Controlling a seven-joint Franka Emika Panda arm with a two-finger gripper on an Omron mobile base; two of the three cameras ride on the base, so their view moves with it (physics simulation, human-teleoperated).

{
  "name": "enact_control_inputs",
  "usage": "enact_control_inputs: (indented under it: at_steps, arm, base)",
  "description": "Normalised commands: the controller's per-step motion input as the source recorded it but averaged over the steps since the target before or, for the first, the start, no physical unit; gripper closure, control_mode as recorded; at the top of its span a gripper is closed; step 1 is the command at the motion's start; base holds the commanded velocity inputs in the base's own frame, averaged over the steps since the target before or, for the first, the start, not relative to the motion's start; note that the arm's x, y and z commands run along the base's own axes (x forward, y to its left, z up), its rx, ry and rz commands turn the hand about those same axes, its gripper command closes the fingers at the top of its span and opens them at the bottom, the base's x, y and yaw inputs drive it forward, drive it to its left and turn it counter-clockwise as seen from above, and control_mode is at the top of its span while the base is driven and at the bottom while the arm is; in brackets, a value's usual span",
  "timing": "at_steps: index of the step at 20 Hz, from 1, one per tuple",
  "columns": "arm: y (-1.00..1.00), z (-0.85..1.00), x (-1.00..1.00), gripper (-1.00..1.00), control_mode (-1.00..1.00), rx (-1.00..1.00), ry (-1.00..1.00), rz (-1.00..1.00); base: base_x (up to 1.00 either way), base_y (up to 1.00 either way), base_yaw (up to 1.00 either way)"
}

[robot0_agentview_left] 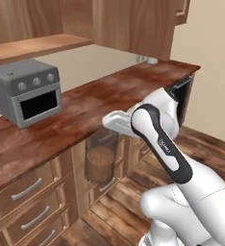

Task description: Pick the jar and jar from the dining table and place them in the open cabinet. Close the cabinet after placing the objects.

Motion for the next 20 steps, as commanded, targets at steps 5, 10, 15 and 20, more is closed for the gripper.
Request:
enact_control_inputs:
  at_steps: [5, 10, 15, 20]
  arm:
    - [0.0, 0.0, 0.0, 1.0, 1.0, 0.0, 0.0, 0.0]
    - [0.0, 0.0, 0.0, 1.0, 1.0, 0.0, 0.0, 0.0]
    - [0.0, 0.0, 0.0, 1.0, 1.0, 0.0, 0.0, 0.0]
    - [0.0, 0.0, 0.0, 1.0, 1.0, 0.0, 0.0, 0.0]
  base:
    - [0.84, -0.21, 0.18]
    - [0.62, -0.75, 0.69]
    - [0.48, 0.36, 0.14]
    - [0.84, 0.37, -0.04]
